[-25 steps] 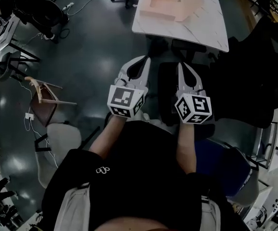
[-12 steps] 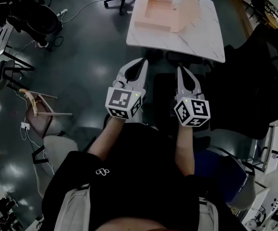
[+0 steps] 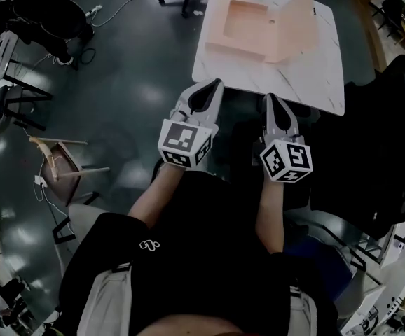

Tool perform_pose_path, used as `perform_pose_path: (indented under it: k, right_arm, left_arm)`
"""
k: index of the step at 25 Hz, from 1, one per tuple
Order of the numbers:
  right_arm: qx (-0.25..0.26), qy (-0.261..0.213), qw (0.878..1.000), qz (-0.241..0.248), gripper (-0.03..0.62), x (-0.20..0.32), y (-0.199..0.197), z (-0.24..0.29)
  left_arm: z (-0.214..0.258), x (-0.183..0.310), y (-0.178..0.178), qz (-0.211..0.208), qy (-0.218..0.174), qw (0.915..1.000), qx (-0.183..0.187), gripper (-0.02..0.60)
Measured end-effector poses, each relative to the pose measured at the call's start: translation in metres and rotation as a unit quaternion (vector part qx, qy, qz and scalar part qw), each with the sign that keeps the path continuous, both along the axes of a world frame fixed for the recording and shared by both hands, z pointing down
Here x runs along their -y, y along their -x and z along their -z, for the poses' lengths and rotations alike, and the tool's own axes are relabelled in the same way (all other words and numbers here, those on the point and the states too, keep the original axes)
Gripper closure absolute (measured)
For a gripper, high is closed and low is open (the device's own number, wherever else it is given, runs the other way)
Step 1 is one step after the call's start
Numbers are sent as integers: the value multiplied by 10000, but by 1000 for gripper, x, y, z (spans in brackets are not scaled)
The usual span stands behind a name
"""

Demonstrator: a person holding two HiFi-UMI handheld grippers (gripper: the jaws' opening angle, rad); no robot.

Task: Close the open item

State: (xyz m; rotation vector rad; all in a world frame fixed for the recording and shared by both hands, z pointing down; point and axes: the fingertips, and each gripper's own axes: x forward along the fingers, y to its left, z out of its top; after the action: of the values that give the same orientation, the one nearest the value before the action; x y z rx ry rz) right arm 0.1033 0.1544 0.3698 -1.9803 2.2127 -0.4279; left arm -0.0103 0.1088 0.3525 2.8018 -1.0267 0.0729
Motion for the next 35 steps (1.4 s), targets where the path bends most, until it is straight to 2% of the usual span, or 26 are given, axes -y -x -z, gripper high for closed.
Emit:
perform_pose_path:
  k: [5,10,13,16,20,24,29,33,35]
  right_arm:
    - [185,-51,9998,36,594,79,5,6]
    - [383,147,9991,-81,594,151,-8,-15]
    - [313,88,9992,-216,594,191,-18,-12]
    - [20,-9,9992,-403,594,217,-33,4]
    - [-352,31,9978,-555,594,222,-50,9]
    - [-374,244,9967,-680,592,217,-66,-2]
    - [-405,181,9960,-776,567,215,-91,2]
    - [-542,61,9903,-1278,548,195,-135,21]
    - [-747,76,9840,-1616,512,181,-161,30]
  left_arm:
    - [4,74,1,-77,81,9996,271,581]
    - [-14,145,-13,-257,269,9981,487,581]
    - [-18,187,-22,-382,283,9975,518,581]
    - [-16,216,-33,-500,340,9972,436,581]
    - [-27,229,-48,-589,530,9963,333,581]
    - [-38,228,-64,-727,710,9943,320,581]
    - [-51,230,-88,-849,874,9916,443,581]
    - [-54,224,-110,-1063,921,9885,563,581]
    - [-54,224,-119,-1124,912,9877,588,581]
